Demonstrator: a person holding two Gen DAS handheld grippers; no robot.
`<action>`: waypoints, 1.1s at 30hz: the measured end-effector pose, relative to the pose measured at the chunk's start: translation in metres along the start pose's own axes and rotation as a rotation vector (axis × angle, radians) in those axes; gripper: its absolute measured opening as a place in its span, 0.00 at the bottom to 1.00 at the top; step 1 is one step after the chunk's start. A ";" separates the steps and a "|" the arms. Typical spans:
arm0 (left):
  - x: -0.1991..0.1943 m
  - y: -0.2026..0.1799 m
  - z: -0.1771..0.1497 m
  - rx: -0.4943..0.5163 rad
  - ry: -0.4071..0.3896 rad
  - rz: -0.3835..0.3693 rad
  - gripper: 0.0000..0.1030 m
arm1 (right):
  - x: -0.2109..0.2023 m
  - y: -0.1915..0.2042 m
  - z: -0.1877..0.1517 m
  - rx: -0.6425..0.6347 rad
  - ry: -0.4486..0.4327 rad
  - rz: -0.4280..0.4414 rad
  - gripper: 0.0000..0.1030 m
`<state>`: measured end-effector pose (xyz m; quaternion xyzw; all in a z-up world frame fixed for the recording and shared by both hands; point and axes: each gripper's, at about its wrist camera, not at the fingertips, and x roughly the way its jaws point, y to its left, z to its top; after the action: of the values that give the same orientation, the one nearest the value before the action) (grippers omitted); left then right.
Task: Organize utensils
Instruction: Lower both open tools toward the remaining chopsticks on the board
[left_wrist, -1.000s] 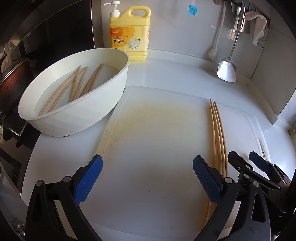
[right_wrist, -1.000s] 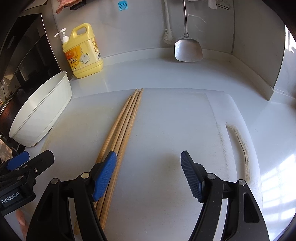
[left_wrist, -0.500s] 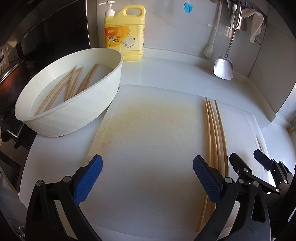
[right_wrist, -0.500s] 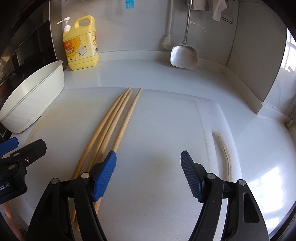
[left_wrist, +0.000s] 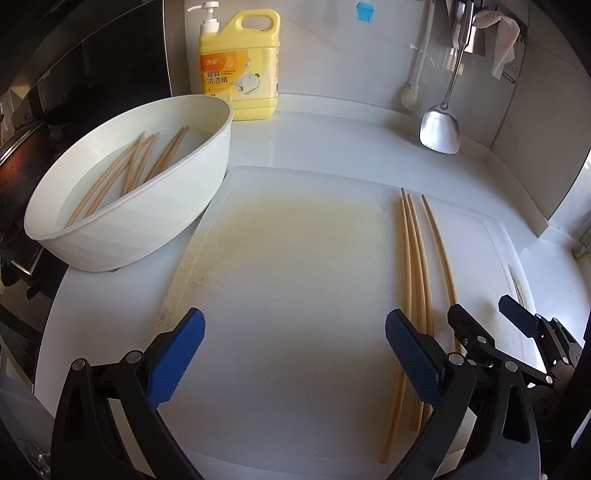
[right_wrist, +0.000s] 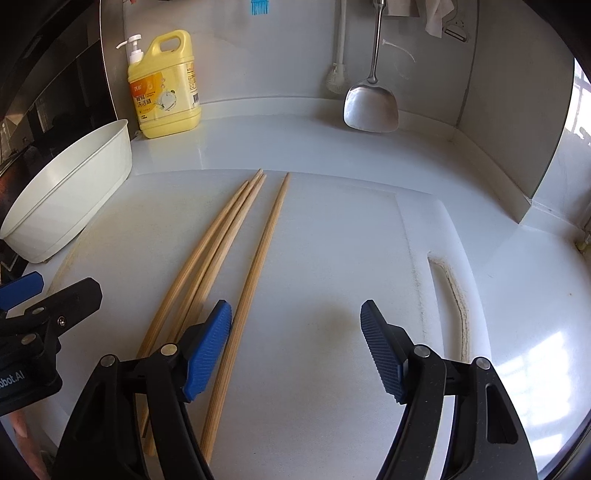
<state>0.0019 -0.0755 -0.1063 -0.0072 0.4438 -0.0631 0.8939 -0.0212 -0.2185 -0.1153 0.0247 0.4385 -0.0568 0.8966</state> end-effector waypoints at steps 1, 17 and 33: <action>0.000 -0.001 -0.001 0.001 0.002 -0.003 0.94 | 0.000 -0.003 0.000 -0.004 -0.001 -0.011 0.67; 0.006 -0.025 -0.011 0.042 0.023 -0.014 0.94 | 0.004 -0.037 -0.001 0.009 -0.009 -0.010 0.66; 0.022 -0.036 -0.013 0.082 0.042 0.018 0.94 | 0.009 -0.054 0.002 0.019 -0.010 0.029 0.66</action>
<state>0.0013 -0.1129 -0.1292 0.0350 0.4595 -0.0733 0.8845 -0.0210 -0.2729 -0.1214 0.0395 0.4329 -0.0481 0.8993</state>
